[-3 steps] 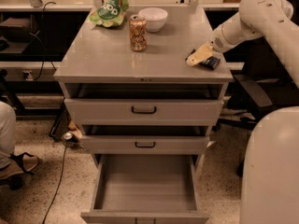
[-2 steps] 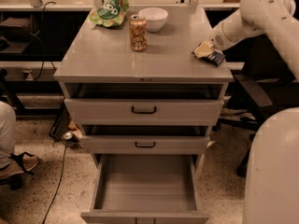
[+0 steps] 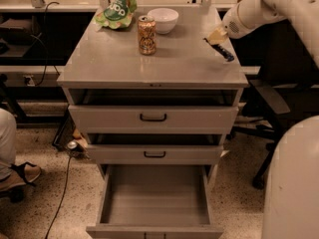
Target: Place rxbar blueberry into bottom drawer
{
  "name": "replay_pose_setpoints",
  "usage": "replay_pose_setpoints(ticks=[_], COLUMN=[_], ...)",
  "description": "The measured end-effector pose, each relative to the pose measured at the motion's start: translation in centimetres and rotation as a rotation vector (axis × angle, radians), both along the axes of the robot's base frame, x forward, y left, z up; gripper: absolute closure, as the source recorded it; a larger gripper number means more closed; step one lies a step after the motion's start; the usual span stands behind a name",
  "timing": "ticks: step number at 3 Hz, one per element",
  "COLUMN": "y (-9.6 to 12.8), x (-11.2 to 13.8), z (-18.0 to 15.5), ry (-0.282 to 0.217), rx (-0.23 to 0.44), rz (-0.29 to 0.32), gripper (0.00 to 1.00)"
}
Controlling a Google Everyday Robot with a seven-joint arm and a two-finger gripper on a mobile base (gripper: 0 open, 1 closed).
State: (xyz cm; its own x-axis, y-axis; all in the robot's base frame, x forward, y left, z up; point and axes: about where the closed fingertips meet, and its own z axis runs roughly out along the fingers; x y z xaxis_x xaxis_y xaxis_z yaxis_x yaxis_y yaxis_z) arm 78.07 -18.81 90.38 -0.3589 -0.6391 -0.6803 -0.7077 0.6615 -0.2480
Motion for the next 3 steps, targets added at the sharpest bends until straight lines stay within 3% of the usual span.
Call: replay_pose_setpoints(ticks=[1, 2, 3], y=[0.7, 0.8, -0.6], x=[-1.3, -1.1, -4.0], z=[1.9, 1.7, 3.0], ry=[-0.036, -0.030, -0.021], rx=[-0.009, -0.003, 0.018], rz=[0.003, 0.007, 0.010], gripper=[1.00, 1.00, 1.00])
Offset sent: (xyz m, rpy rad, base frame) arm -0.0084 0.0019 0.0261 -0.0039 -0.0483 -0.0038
